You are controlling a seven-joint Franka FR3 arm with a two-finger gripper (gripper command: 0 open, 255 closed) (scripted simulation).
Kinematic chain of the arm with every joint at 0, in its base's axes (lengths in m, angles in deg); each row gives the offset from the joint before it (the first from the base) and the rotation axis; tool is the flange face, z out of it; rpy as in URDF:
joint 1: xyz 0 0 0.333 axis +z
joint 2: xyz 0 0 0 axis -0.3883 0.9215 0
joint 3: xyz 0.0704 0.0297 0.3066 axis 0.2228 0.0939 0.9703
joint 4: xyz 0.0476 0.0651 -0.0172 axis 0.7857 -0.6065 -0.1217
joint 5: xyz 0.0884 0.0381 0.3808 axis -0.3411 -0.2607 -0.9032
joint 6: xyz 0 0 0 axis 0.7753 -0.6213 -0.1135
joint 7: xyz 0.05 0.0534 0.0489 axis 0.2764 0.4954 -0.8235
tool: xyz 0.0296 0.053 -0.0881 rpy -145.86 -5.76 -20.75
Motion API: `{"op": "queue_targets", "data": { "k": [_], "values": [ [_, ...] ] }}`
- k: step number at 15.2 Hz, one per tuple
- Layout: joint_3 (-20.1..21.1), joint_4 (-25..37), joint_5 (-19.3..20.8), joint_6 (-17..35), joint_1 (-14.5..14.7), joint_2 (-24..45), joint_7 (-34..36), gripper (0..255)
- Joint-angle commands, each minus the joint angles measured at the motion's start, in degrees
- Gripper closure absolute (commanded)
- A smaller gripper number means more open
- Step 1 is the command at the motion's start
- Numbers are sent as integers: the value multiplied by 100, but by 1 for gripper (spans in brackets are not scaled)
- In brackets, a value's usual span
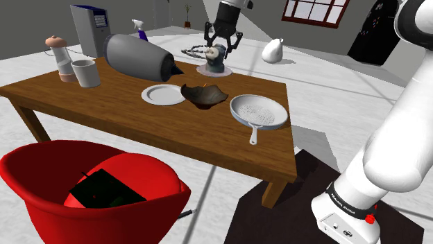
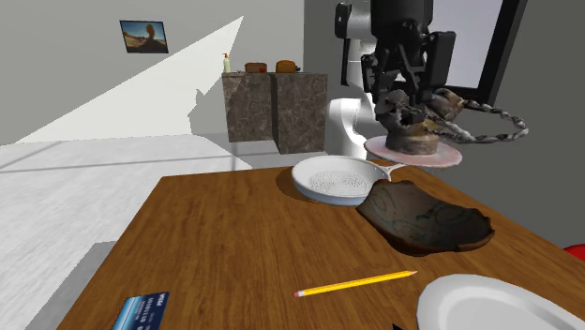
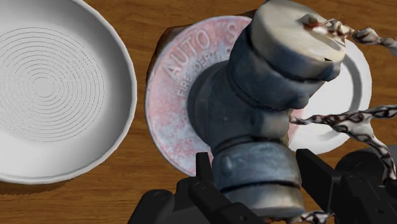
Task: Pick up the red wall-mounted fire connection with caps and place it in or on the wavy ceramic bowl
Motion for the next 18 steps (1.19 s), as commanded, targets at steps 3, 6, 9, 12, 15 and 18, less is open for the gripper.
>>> {"op": "queue_targets", "data": {
  "k": [3, 6, 9, 12, 15, 18],
  "values": [
    [79, -326, 8, 205, 95, -145, 161, 255],
    [80, -591, 0, 442, 96, -171, 135, 255],
    [82, -839, -9, 675, 97, -185, 109, 255],
    [83, -1072, -17, 905, 99, -187, 85, 255],
    [85, -1290, -25, 1131, 101, -178, 60, 255],
    [86, -1420, -30, 1272, 102, -166, 45, 255]
  ]
}}
